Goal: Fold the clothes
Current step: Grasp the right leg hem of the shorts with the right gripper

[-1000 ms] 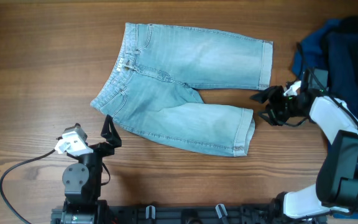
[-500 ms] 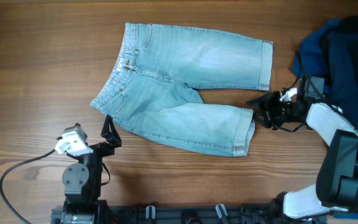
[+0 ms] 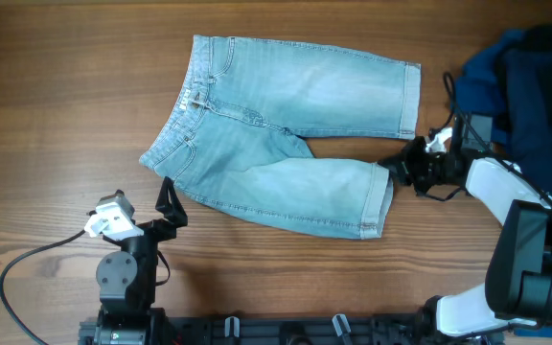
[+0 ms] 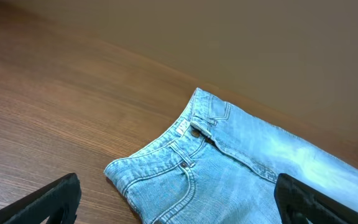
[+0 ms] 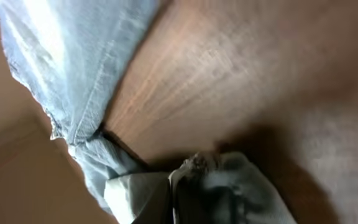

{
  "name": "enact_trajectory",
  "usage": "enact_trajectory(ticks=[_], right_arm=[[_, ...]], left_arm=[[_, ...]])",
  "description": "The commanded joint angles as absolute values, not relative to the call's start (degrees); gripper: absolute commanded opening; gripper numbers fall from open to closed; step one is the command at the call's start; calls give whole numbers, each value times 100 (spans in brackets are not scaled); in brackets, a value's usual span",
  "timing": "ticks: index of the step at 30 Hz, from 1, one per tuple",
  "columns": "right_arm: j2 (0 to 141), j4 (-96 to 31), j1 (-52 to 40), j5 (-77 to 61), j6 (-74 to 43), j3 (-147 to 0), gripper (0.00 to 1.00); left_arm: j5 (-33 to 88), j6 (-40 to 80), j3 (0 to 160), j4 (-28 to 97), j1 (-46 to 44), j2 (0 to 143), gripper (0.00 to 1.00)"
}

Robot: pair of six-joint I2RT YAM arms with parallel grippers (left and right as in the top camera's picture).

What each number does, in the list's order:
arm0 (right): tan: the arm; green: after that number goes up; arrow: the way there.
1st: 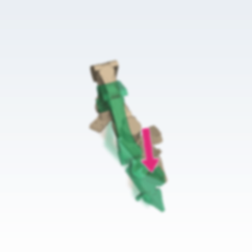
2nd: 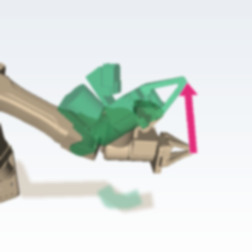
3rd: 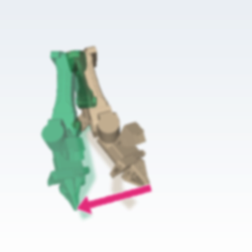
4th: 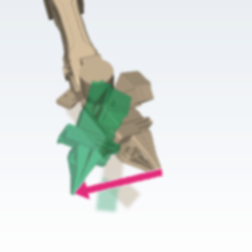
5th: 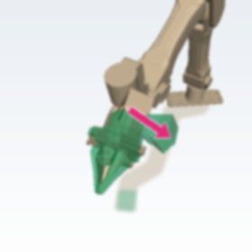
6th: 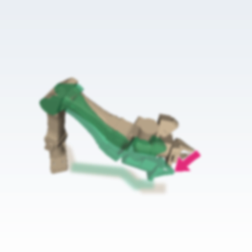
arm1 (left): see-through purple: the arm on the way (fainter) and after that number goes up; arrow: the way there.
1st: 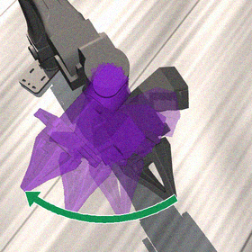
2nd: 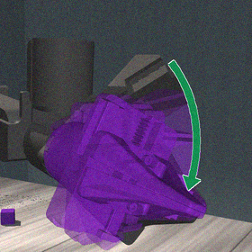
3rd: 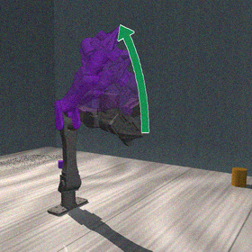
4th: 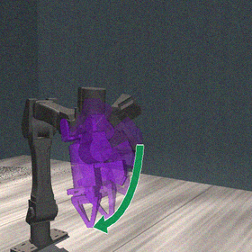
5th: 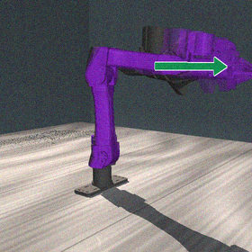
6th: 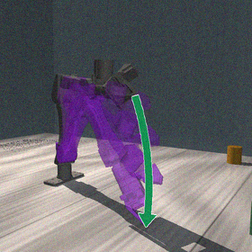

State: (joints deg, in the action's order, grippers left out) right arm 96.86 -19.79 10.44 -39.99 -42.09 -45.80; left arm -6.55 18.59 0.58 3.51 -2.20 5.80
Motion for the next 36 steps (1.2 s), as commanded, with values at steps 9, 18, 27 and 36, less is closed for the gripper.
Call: enact_trajectory(ticks=[9,18,27,36], right_arm=[[9706,-3020,1015,-2751,-2073,-5601,4],[9695,-3553,1020,-921,-1640,-5756,4],[9714,-4340,1013,-1887,-1498,-5800,13],[9719,-3336,1013,-2112,-1822,-4956,37]], left_arm=[[-628,1890,32,353,-239,565,100],[-628,1890,32,353,-239,565,100],[-628,1890,32,351,-239,565,100],[-628,1890,32,353,-239,565,100]])
